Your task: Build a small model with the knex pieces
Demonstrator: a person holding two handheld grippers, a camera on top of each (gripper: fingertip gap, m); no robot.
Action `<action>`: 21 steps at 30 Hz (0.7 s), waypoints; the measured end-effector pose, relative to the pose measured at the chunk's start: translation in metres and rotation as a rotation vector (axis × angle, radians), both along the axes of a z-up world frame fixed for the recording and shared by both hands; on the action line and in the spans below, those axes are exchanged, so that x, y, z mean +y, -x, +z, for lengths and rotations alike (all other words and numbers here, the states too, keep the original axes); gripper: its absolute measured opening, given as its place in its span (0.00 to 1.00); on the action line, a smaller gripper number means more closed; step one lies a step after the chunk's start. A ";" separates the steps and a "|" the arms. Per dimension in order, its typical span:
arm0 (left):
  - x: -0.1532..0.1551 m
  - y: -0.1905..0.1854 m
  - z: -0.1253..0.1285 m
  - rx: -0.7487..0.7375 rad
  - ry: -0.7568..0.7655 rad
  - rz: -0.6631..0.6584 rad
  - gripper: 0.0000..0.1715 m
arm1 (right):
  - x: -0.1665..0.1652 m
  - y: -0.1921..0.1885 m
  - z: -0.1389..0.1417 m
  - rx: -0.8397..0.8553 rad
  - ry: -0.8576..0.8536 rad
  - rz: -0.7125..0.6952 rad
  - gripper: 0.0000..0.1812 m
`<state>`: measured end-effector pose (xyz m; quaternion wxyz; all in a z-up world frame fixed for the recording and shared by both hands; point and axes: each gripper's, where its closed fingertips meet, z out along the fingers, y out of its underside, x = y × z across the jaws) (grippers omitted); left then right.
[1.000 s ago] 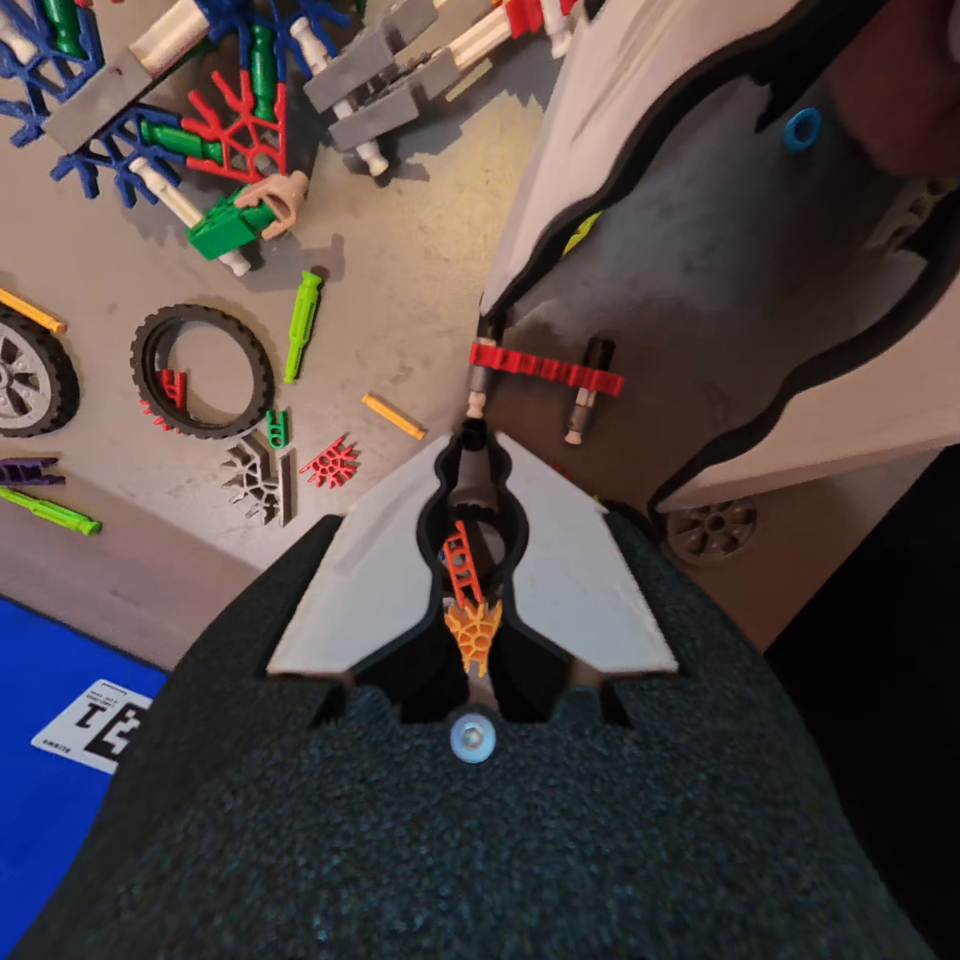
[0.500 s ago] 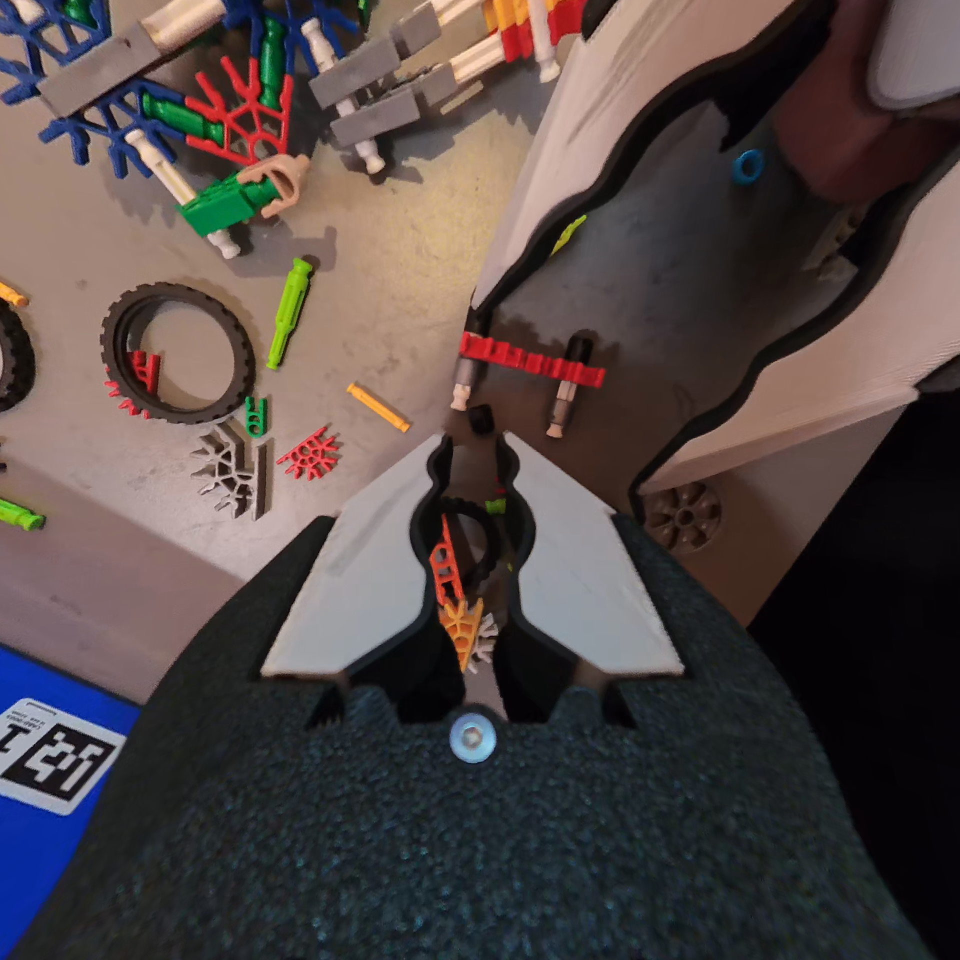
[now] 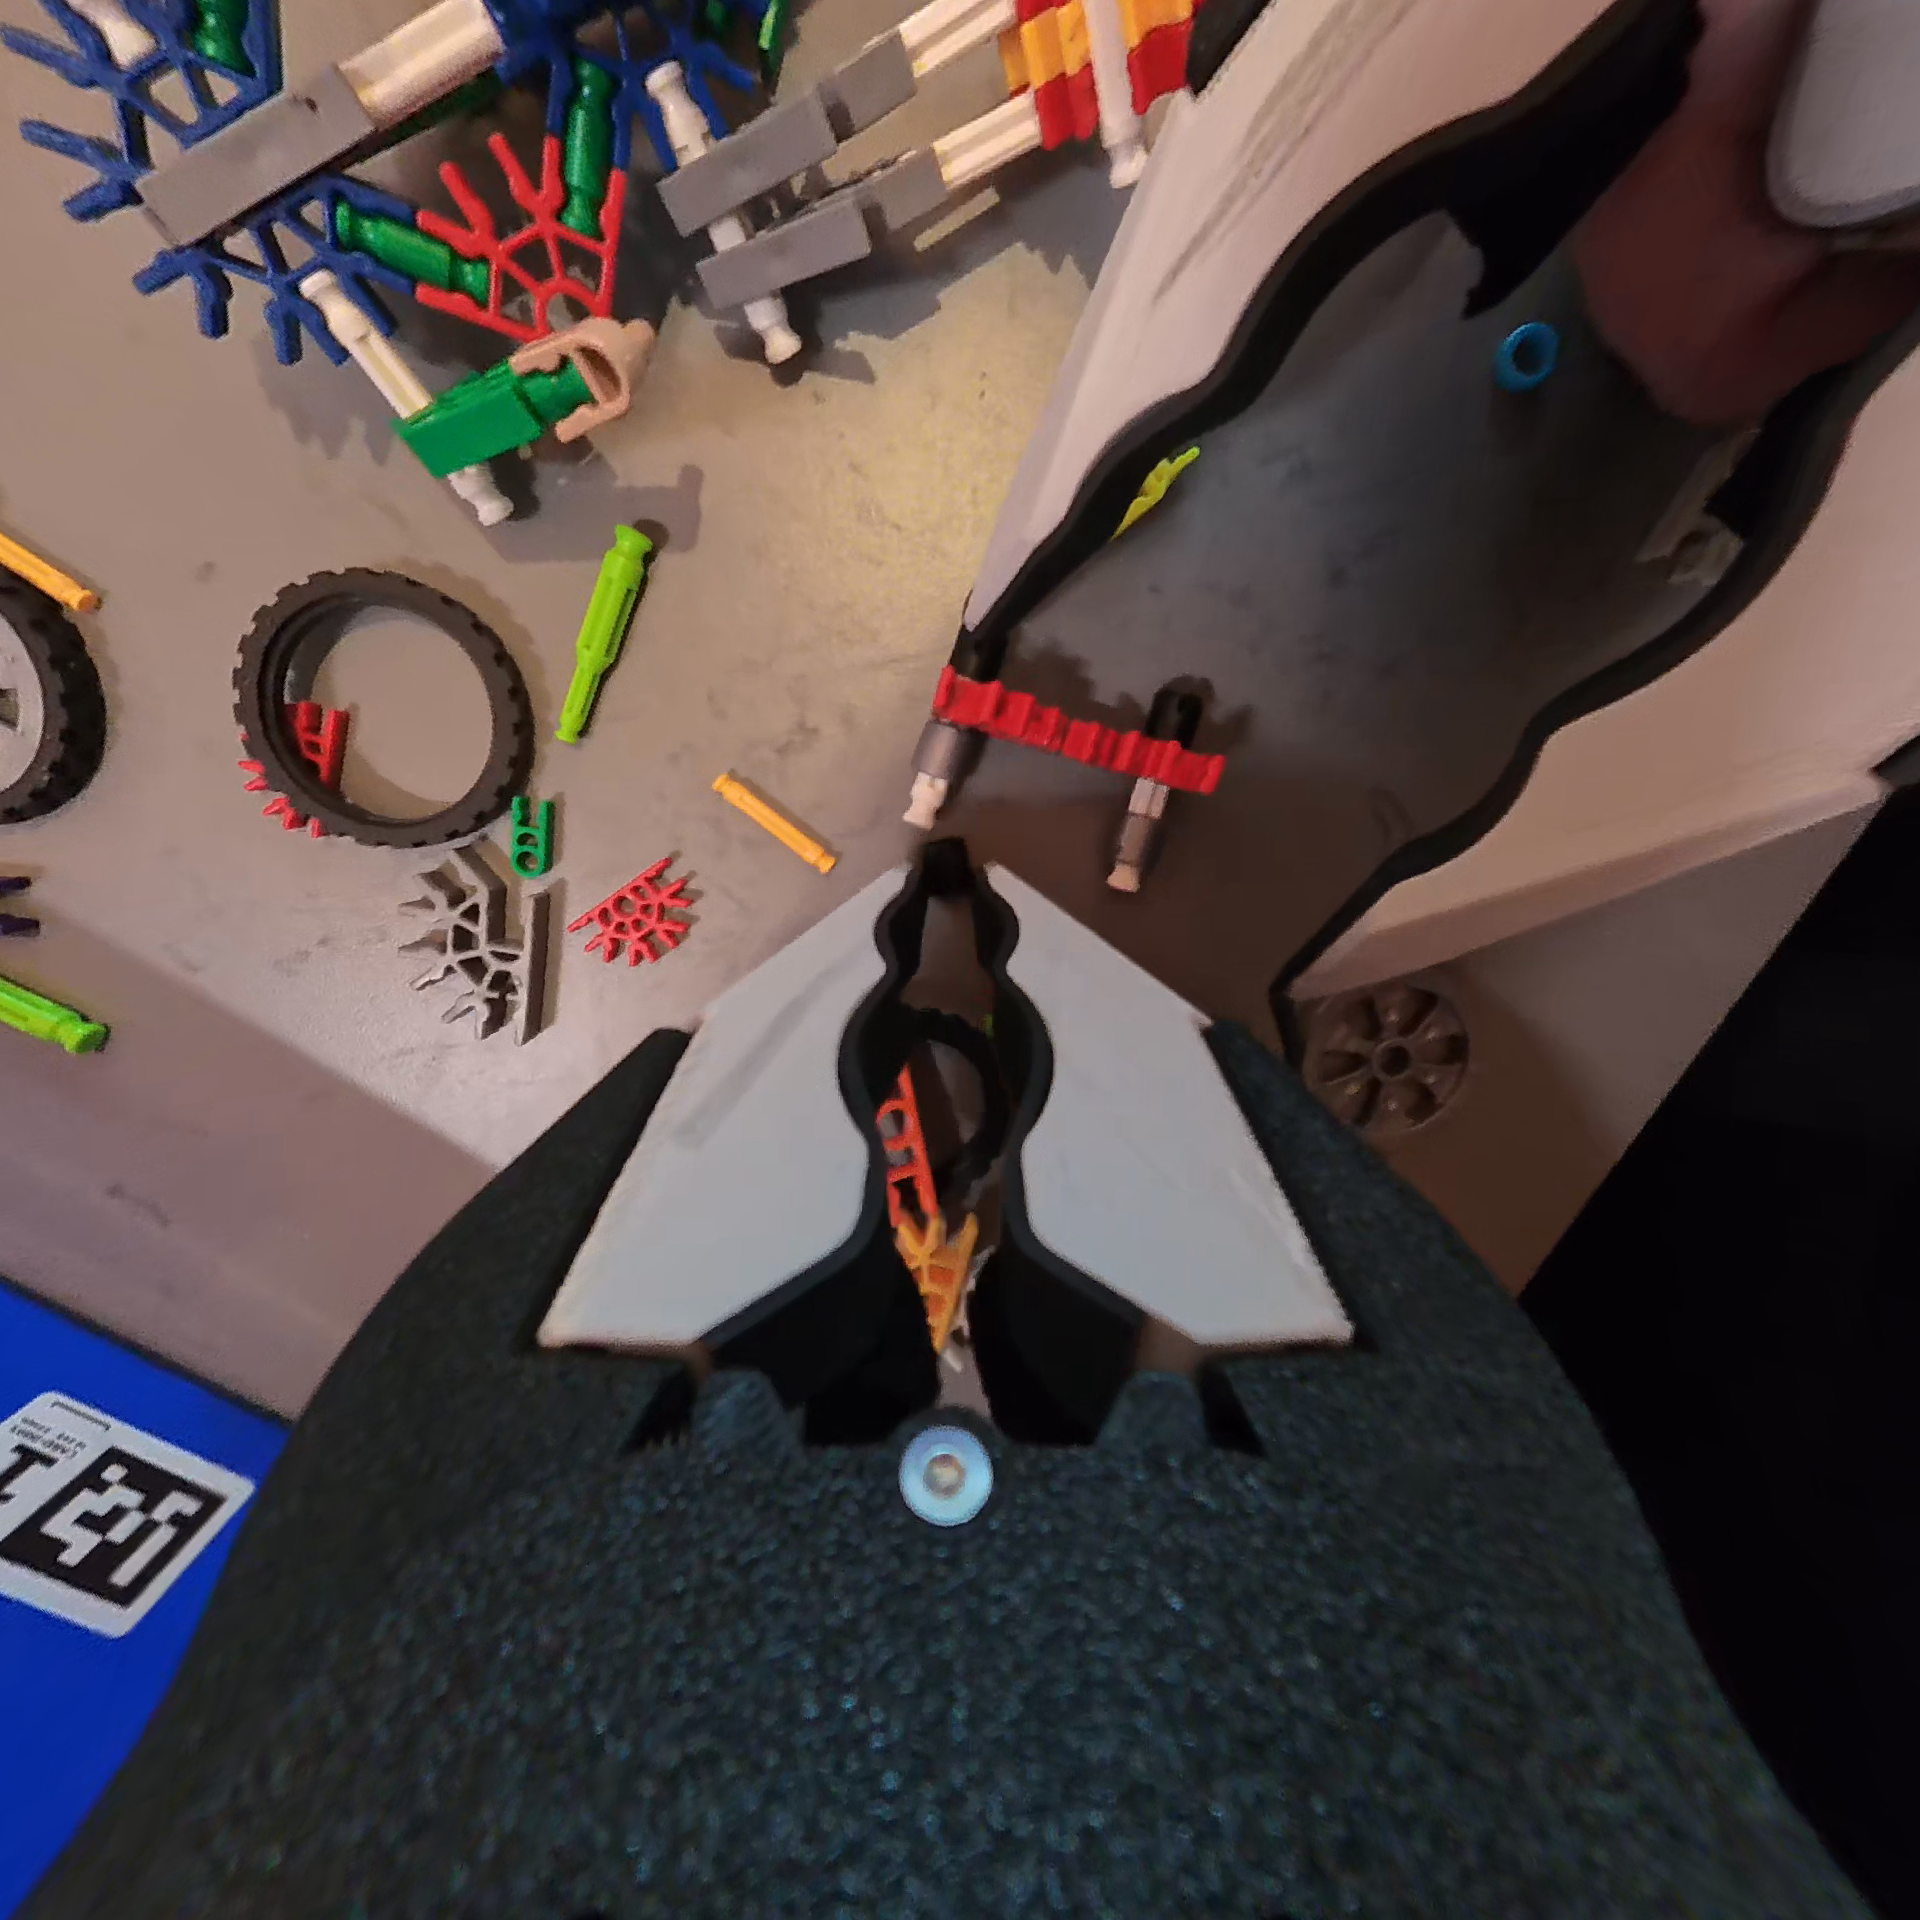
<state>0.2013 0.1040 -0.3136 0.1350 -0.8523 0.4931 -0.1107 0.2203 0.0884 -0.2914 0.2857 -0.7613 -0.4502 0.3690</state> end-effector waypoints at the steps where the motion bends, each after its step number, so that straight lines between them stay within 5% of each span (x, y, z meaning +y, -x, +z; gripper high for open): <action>1: 0.001 0.001 0.000 0.006 0.001 -0.004 0.04 | 0.000 0.000 0.000 0.001 0.001 0.000 0.40; 21: 0.010 0.000 0.000 0.037 -0.044 -0.119 0.04 | 0.002 -0.001 0.000 0.004 0.010 -0.012 0.40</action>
